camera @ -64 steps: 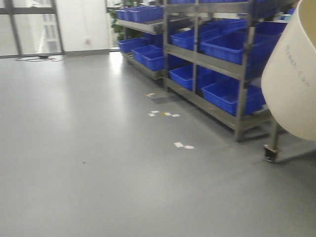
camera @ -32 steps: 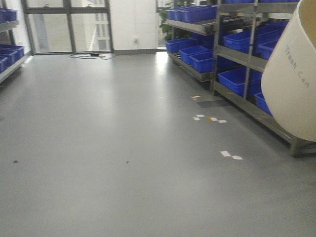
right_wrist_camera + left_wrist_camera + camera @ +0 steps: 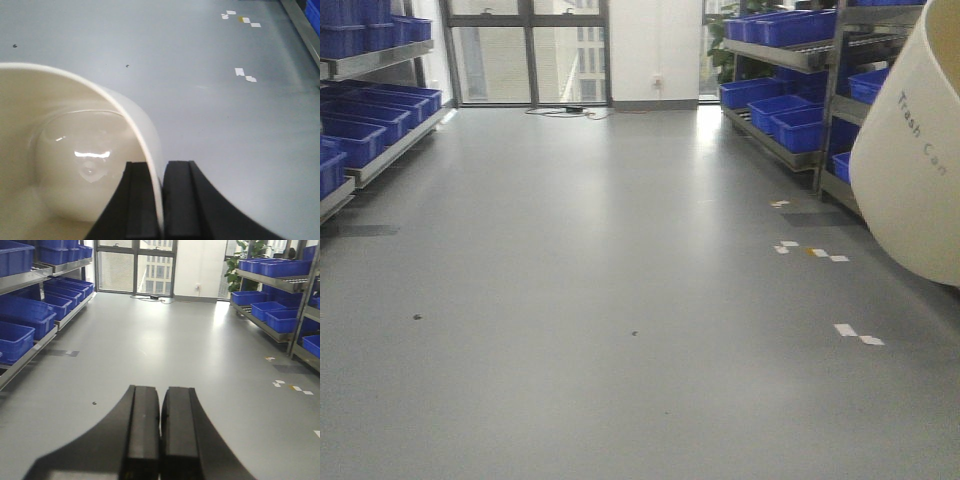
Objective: Move white bin to right shelf second layer
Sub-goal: 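Hold the bin and drive toward the windows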
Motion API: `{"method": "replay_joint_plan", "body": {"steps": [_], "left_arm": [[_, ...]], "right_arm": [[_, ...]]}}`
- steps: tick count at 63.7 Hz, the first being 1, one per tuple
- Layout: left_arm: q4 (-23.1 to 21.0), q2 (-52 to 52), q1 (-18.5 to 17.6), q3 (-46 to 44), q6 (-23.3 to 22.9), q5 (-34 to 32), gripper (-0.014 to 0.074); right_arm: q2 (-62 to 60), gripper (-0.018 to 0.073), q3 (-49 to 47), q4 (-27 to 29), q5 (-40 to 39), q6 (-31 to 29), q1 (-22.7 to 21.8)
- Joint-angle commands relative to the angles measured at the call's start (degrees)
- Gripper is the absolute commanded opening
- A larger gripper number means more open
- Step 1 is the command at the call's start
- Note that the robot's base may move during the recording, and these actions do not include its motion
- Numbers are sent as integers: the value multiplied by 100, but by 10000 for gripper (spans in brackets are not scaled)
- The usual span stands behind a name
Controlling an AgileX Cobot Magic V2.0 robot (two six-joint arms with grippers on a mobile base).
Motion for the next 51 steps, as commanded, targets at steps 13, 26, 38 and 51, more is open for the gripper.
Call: {"method": "replay_joint_plan", "body": {"steps": [13, 26, 38, 51], "left_arm": [[-4, -89, -45, 161, -30, -465, 85], [-4, -89, -45, 161, -30, -465, 85], [-4, -89, -45, 161, -30, -465, 85], [-4, -89, -45, 161, -30, -465, 85]], "right_arm": [[-21, 55, -227, -17, -535, 19, -10], [-21, 55, -227, -17, -535, 19, -10], [-21, 55, -227, -17, -535, 19, -10], [-21, 55, -227, -17, -530, 19, -10]]}}
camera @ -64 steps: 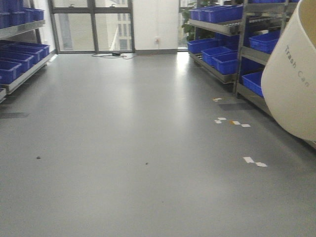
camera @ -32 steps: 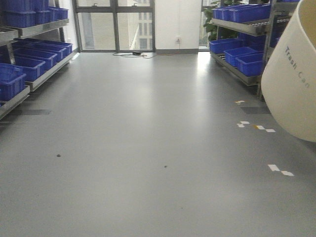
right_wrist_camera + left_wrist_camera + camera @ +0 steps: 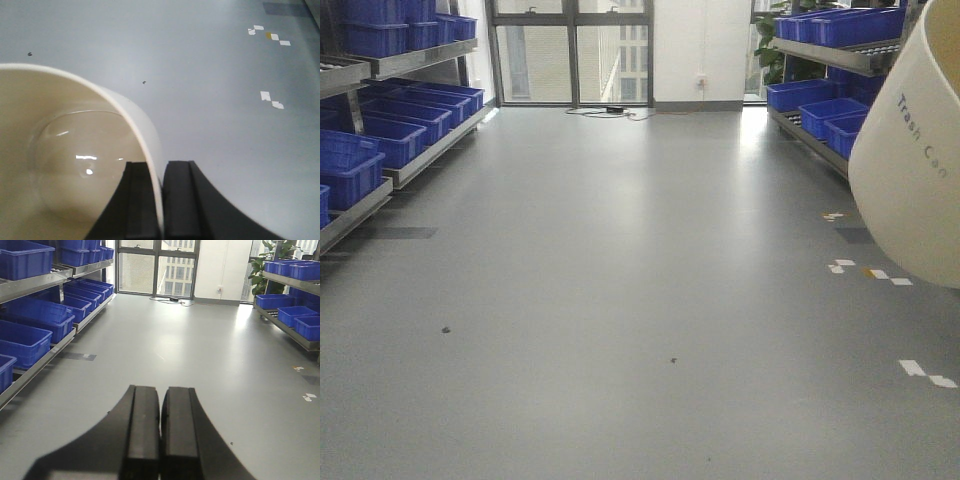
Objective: Move white bin to right shelf second layer
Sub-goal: 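Hold the bin and drive toward the windows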
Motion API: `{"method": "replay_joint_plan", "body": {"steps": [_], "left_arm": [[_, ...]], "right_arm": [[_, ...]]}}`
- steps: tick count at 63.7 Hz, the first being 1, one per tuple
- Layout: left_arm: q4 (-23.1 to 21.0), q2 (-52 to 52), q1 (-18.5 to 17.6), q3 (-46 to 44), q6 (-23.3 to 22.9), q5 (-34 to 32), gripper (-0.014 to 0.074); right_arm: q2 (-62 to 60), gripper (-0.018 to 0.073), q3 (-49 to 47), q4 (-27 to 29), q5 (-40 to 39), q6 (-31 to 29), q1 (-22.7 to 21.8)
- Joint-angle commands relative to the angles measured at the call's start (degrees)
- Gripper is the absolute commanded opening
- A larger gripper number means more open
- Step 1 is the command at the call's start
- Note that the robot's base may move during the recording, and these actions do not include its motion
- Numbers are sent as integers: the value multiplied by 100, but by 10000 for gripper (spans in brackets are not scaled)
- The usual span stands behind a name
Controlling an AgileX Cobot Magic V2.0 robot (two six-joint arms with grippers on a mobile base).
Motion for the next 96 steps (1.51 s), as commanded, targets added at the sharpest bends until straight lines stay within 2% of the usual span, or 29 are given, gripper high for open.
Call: {"method": "replay_joint_plan", "body": {"steps": [1, 96], "left_arm": [[-4, -89, -45, 161, -30, -465, 85], [-4, -89, -45, 161, -30, -465, 85]], "right_arm": [[-21, 55, -227, -17, -551, 19, -10], [-21, 55, -227, -17, -426, 19, -10]]}}
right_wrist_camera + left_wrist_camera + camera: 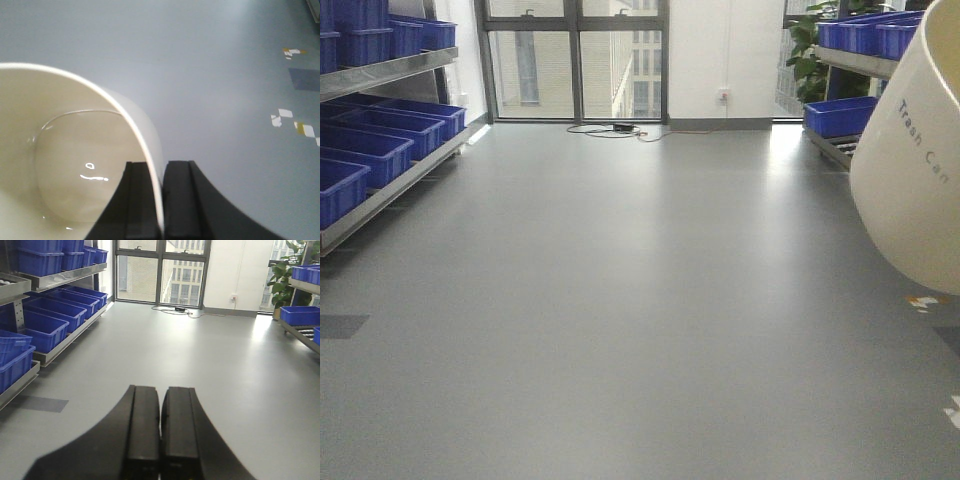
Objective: Move white bin to right shelf second layer
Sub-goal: 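Hold the bin and drive toward the windows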
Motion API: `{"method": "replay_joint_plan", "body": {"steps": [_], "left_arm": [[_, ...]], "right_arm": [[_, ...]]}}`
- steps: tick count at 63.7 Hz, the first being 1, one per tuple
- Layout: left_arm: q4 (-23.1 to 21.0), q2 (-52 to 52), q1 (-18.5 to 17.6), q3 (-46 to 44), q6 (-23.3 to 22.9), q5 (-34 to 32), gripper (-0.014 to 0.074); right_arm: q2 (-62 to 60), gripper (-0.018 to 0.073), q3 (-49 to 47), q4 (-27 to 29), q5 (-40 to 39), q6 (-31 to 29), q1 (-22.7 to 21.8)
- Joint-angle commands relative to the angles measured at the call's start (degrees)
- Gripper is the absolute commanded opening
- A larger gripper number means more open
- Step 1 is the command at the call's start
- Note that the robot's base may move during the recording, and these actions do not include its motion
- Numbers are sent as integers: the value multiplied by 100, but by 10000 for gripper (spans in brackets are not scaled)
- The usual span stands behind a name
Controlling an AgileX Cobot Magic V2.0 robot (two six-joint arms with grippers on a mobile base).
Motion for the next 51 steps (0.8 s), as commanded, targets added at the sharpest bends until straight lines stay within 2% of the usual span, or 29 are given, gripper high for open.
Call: {"method": "replay_joint_plan", "body": {"steps": [1, 51], "left_arm": [[-4, -89, -45, 161, -30, -465, 85], [-4, -89, -45, 161, -30, -465, 85]], "right_arm": [[-21, 55, -227, -17, -505, 19, -10], [-15, 55, -227, -17, -506, 19, -10]]}}
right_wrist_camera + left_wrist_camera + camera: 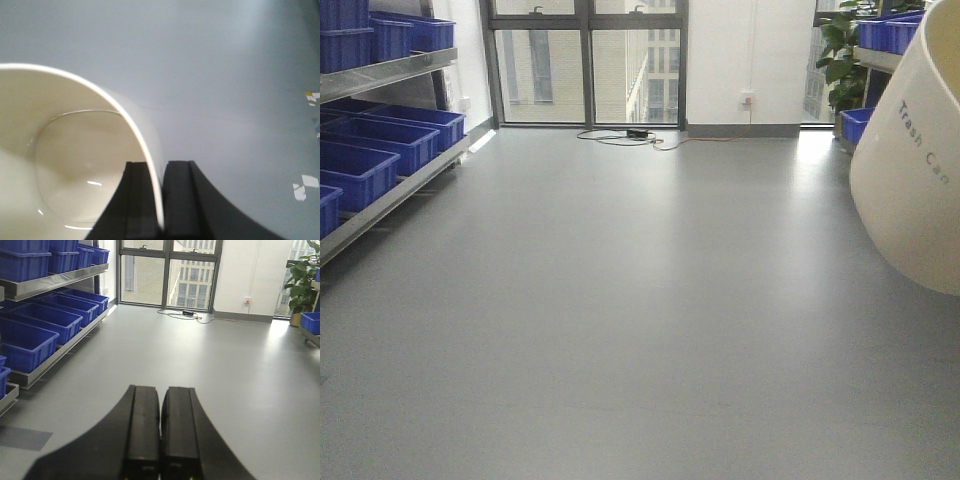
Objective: Move white bin to right shelf second layer
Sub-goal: 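Hold the bin and drive toward the windows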
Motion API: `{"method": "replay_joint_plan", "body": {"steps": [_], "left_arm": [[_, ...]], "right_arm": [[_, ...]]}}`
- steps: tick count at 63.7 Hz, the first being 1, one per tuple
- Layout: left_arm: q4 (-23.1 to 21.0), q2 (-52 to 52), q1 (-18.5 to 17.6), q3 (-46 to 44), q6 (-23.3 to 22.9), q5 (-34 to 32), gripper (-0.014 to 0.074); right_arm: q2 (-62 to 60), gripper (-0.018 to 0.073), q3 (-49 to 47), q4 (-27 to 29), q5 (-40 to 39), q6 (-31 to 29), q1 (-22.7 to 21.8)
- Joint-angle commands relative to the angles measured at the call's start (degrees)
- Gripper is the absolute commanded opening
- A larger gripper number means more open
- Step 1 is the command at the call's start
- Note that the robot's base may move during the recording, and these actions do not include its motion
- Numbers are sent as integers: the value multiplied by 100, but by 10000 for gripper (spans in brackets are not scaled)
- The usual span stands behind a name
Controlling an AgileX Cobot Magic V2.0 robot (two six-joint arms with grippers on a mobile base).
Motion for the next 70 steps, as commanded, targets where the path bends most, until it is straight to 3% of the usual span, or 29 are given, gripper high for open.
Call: {"method": "replay_joint_plan", "body": {"steps": [1, 70], "left_arm": [[-4, -89, -45, 161, -30, -465, 85], [-4, -89, -45, 161, -30, -465, 85]], "right_arm": [[-15, 55, -227, -17, -506, 19, -10], [-15, 55, -227, -17, -506, 19, -10]]}}
